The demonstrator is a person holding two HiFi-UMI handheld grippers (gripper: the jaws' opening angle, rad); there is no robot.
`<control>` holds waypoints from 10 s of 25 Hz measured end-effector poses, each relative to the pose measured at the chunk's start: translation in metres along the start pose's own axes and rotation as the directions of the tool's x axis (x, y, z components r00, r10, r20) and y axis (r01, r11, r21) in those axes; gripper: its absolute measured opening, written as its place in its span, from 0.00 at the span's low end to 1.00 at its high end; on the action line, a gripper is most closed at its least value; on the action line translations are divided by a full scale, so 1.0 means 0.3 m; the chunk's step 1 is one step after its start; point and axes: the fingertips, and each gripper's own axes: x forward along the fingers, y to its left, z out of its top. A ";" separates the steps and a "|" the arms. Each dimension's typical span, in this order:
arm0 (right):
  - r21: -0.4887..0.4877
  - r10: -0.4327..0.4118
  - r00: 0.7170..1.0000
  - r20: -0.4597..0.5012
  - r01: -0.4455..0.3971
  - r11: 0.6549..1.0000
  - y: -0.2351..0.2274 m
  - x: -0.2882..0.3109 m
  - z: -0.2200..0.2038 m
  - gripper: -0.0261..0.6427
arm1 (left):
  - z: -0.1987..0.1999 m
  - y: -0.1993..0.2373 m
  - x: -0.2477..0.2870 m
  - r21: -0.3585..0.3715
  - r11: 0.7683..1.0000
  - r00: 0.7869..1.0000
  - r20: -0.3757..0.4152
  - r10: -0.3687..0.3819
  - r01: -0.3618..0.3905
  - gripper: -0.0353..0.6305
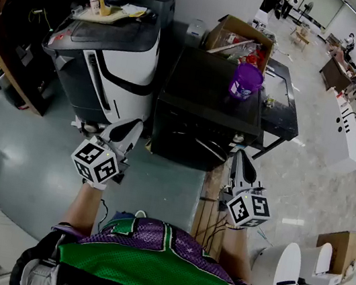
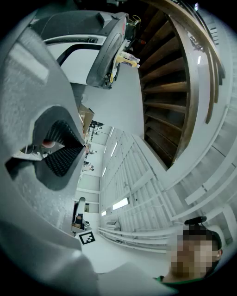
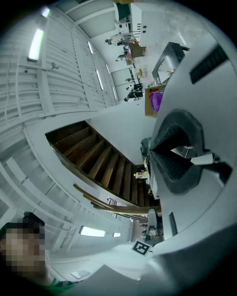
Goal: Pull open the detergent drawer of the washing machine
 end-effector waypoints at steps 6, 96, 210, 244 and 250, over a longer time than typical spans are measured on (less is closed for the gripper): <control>-0.006 0.019 1.000 0.007 -0.019 1.000 -0.056 0.001 0.014 0.04 | -0.028 -0.046 0.054 0.015 1.000 1.000 -0.012 0.004 -0.004 0.08; 0.467 0.472 0.858 -0.205 -0.338 0.817 -0.014 0.941 -1.022 0.24 | -0.158 0.418 0.513 -0.007 1.000 0.996 -0.081 -0.025 0.024 0.08; 0.978 0.517 0.837 -0.181 0.097 0.184 0.160 0.849 -1.482 0.71 | -0.198 0.296 0.433 0.015 1.000 0.998 -0.068 0.012 -0.011 0.08; 0.765 0.300 0.875 -0.380 0.115 0.634 -0.210 0.713 -1.229 0.72 | -0.046 0.402 0.633 -0.009 0.983 0.981 -0.045 -0.186 0.186 0.08; 0.616 0.226 0.905 -0.359 0.048 0.786 -0.199 0.813 -1.033 0.72 | -0.035 0.467 0.646 -0.025 0.980 0.980 -0.043 -0.197 0.196 0.08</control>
